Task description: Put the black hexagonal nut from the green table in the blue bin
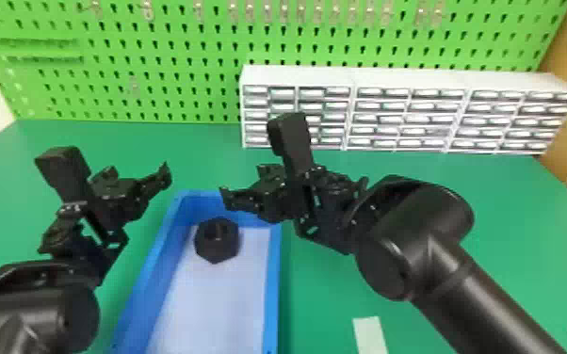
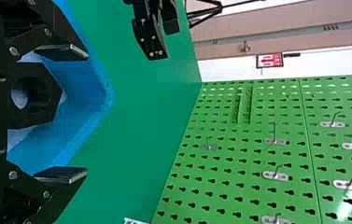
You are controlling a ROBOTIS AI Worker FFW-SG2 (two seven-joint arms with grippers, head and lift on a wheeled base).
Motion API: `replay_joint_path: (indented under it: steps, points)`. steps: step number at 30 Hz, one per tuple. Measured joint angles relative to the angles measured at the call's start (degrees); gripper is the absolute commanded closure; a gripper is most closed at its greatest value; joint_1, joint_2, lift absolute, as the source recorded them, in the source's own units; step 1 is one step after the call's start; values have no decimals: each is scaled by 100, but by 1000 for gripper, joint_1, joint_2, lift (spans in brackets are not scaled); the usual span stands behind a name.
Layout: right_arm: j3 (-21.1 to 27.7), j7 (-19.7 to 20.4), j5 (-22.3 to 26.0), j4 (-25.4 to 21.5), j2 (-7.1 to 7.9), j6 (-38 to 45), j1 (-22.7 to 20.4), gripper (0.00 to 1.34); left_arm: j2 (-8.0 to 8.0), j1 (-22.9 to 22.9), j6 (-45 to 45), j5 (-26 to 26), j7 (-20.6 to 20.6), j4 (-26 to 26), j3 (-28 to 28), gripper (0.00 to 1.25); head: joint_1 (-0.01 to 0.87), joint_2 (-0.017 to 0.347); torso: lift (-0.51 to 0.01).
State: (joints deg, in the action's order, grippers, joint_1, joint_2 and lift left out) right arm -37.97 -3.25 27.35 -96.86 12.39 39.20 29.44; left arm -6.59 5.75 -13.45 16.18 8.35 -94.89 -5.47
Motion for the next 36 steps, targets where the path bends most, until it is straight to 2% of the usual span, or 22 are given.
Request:
replay_joint_path:
  steps: [11,16,27,36]
  points:
    - [8,0,-39,0,1,0,-10,397,0,-7,0,2,0,0,-8,128,666,32,-100]
    - [159,0,-248,0,1,-37,-94,395,0,-12,0,4,0,1,-19,128,666,32,-100]
    - [889,0,-1111,-6,34,-424,-538,354,0,-44,-10,7,0,2,-68,128,666,32,-100]
    - [1629,0,-2084,-39,34,-965,-1043,265,0,-65,-42,7,0,6,-116,128,666,32,-100]
